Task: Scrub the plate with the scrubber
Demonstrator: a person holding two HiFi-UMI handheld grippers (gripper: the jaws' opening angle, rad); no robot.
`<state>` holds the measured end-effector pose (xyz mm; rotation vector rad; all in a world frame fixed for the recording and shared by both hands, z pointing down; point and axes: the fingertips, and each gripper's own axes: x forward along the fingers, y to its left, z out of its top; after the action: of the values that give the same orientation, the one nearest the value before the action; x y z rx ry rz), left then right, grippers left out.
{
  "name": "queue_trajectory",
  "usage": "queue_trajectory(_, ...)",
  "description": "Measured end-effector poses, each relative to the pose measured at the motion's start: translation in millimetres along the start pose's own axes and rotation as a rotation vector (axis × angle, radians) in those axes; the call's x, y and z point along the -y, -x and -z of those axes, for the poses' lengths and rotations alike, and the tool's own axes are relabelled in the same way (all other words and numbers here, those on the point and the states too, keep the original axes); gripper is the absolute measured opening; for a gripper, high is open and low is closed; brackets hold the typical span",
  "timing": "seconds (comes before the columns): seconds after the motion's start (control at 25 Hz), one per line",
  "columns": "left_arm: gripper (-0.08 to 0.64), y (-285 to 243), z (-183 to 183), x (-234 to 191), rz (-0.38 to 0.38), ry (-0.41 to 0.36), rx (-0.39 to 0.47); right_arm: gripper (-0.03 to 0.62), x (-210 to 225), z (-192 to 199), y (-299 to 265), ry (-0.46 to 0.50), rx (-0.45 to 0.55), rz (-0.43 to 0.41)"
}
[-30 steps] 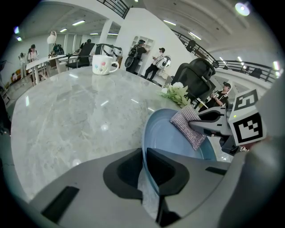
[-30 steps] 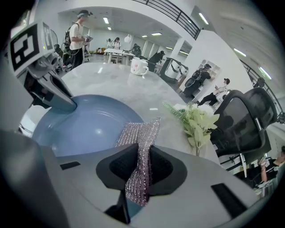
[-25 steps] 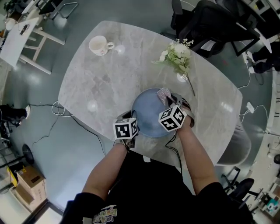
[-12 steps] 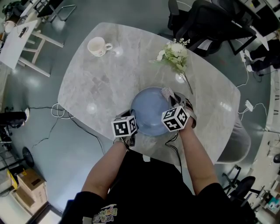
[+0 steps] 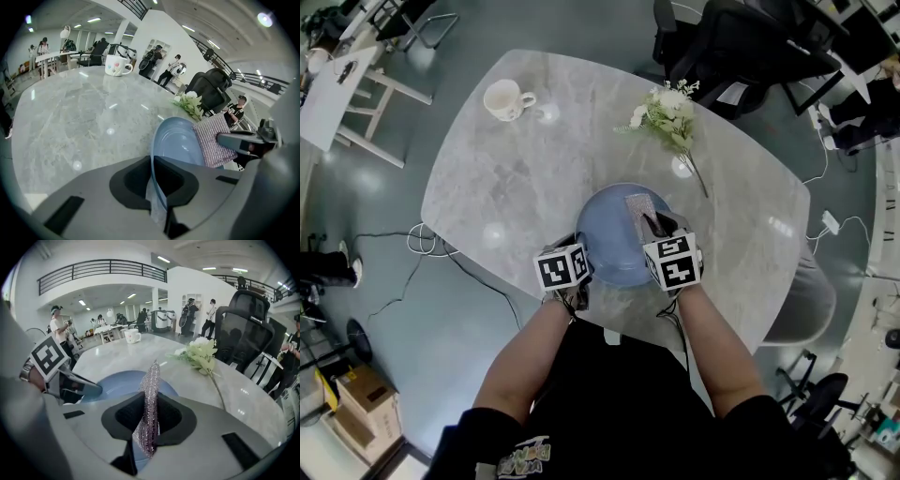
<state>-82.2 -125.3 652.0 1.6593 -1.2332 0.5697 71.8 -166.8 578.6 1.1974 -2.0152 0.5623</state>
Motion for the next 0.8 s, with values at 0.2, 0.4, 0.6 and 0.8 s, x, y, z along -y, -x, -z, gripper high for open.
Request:
queue_trajectory(0.2,0.032,0,0,0,0.000,0.018,0.004,0.077,-42,12,-4,-0.089,-0.022,-0.125)
queue_trajectory(0.4,0.031,0,1,0,-0.001,0.022,0.007,0.077,-78,21,-10,-0.146,-0.058,-0.226)
queue_trajectory(0.6,0.031,0,1,-1,-0.004,0.029,0.011,0.077,-91,37,-23,-0.071,-0.122,-0.221)
queue_trajectory(0.8,0.031,1,1,-1,-0.002,0.026,0.012,0.078,-85,42,-28,0.059,-0.143,-0.167)
